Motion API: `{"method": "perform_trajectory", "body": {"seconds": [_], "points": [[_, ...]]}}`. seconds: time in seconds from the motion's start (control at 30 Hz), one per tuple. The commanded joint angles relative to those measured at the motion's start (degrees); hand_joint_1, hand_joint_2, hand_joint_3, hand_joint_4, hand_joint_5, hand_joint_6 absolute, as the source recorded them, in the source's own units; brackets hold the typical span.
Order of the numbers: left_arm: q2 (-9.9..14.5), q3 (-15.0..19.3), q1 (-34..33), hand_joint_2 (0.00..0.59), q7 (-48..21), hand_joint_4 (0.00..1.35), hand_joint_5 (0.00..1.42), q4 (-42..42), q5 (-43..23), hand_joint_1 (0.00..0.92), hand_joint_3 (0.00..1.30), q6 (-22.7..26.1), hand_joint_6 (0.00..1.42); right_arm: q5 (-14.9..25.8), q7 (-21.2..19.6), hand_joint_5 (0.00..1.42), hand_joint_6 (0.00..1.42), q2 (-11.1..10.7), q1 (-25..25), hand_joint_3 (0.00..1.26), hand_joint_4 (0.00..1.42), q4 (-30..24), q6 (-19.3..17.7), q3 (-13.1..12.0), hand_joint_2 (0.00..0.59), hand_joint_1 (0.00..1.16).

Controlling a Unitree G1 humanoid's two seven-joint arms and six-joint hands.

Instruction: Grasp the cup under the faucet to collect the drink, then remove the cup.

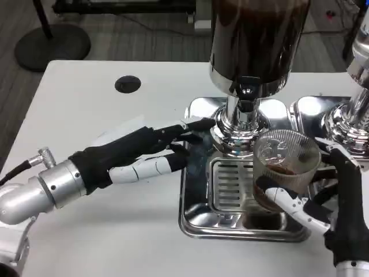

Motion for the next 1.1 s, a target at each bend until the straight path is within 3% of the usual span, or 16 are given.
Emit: {"method": "perform_trajectory", "body": {"seconds": [0.03,0.53,1.1], "points": [[-0.17,-0.5,-0.37,0.096,0.16,0.08,0.14,1.29,0.74,0.0,0.11,-0.9,0.27,-0.14,-1.97,0.71,0.93,0.45,0.75,0.5,0.52,-1.96,-2.85,-0.6,0.213,0.68],[-0.36,-0.71,-0.45,0.097,0.22,0.09,0.14,2.03,1.14,0.0,0.11,-1.3,0.27,-0.33,-2.74,0.73,0.94,1.5,4.9,0.52,0.53,-5.64,-5.02,-0.19,0.213,0.68],[-0.68,-1.77,0.71,0.097,-0.51,0.1,0.14,1.99,0.96,0.0,0.11,-1.35,0.27,-0.93,-2.22,0.74,0.95,2.45,11.84,0.53,0.54,-10.74,-7.55,2.04,0.216,0.68]]}}
